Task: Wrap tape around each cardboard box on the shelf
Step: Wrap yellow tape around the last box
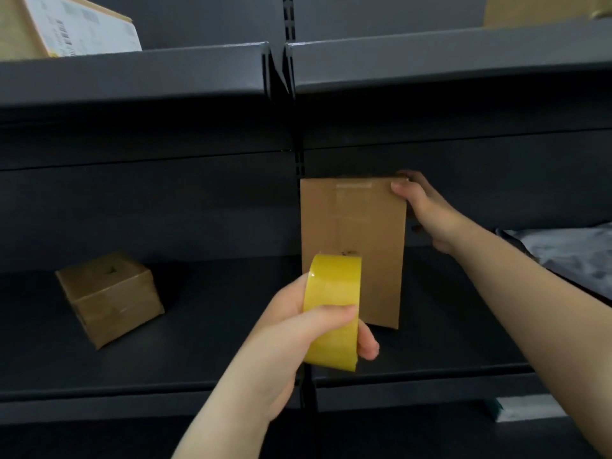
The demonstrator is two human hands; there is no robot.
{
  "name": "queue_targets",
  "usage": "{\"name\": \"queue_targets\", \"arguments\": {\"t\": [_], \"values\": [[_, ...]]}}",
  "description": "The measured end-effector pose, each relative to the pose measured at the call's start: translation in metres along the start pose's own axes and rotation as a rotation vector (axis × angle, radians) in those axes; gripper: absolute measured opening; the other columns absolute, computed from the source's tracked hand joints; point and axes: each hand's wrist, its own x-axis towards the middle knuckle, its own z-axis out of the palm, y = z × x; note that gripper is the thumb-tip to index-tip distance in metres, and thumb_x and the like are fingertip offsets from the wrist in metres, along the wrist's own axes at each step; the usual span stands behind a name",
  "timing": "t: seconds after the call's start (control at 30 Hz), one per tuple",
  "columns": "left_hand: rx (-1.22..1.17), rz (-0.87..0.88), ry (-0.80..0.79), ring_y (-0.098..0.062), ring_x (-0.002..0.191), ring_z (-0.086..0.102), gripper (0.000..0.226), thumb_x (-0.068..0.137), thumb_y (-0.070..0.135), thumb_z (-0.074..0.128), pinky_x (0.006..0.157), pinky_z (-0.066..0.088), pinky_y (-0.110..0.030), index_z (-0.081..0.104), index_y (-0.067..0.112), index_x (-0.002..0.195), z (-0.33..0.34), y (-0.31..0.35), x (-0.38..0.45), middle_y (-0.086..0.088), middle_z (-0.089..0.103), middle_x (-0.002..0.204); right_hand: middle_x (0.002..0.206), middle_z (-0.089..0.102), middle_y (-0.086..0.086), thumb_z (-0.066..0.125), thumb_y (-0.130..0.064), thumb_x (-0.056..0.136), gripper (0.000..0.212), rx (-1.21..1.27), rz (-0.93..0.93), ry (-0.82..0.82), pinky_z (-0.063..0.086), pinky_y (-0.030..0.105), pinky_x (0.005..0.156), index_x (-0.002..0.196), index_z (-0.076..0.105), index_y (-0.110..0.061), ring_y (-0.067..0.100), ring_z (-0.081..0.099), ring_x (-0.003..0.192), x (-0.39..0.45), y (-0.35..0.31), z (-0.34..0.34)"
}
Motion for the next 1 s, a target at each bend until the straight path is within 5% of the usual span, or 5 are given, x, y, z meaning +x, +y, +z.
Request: {"name": "queue_targets", "arguments": {"t": [0.3, 0.5, 0.6, 0.83, 1.0], "values": [[-0.002, -0.008, 0.016, -0.021, 0.074, 0.071, 0.029, 0.076, 0.024, 0.061, 0.07, 0.054, -0.032, 0.058, 0.013, 0.102, 0.007, 0.0, 0.018, -0.006, 0.073, 0.073, 0.116, 0.053, 0.003, 0.056, -0.066, 0.057, 0.088, 0.382, 0.068, 0.182, 0.048, 0.033, 0.067, 0.136, 0.038, -0.031, 0.023, 0.056, 0.1, -0.001, 0.01, 0.024], [0.01, -0.054, -0.073, -0.017, 0.062, 0.068, 0.021, 0.083, 0.029, 0.061, 0.057, 0.052, -0.022, 0.057, 0.011, 0.091, 0.014, -0.006, 0.01, -0.005, 0.071, 0.064, 0.086, 0.072, 0.008, 0.063, -0.069, 0.057, 0.07, 0.499, 0.31, 0.109, 0.053, 0.031, 0.057, 0.107, 0.061, -0.02, 0.027, 0.068, 0.079, 0.015, 0.006, 0.016], [-0.078, -0.084, -0.057, -0.019, 0.059, 0.066, 0.027, 0.085, 0.041, 0.057, 0.06, 0.053, -0.024, 0.06, 0.014, 0.088, 0.02, -0.015, 0.001, -0.007, 0.069, 0.061, 0.053, 0.068, 0.003, 0.059, -0.068, 0.062, 0.059, 0.489, 0.414, 0.057, 0.051, 0.033, 0.042, 0.093, 0.06, -0.018, 0.022, 0.066, 0.048, 0.023, 0.012, 0.01], [-0.188, -0.119, 0.012, -0.017, 0.046, 0.06, 0.031, 0.077, 0.036, 0.064, 0.047, 0.05, -0.023, 0.056, 0.009, 0.089, 0.032, -0.027, -0.002, -0.008, 0.064, 0.055, 0.055, 0.065, 0.006, 0.046, -0.066, 0.077, 0.054, 0.299, 0.6, 0.029, 0.043, 0.023, 0.046, 0.095, 0.057, -0.017, 0.021, 0.061, 0.039, 0.031, 0.048, 0.025], [-0.24, -0.117, 0.021, -0.019, 0.046, 0.06, 0.028, 0.078, 0.036, 0.057, 0.048, 0.049, -0.022, 0.056, 0.011, 0.091, 0.032, -0.032, 0.0, -0.009, 0.064, 0.053, 0.09, 0.068, 0.016, 0.058, -0.07, 0.061, 0.072, 0.212, 0.753, 0.025, 0.048, 0.039, 0.071, 0.108, 0.056, -0.016, 0.034, 0.063, 0.083, 0.029, 0.058, 0.027]]}}
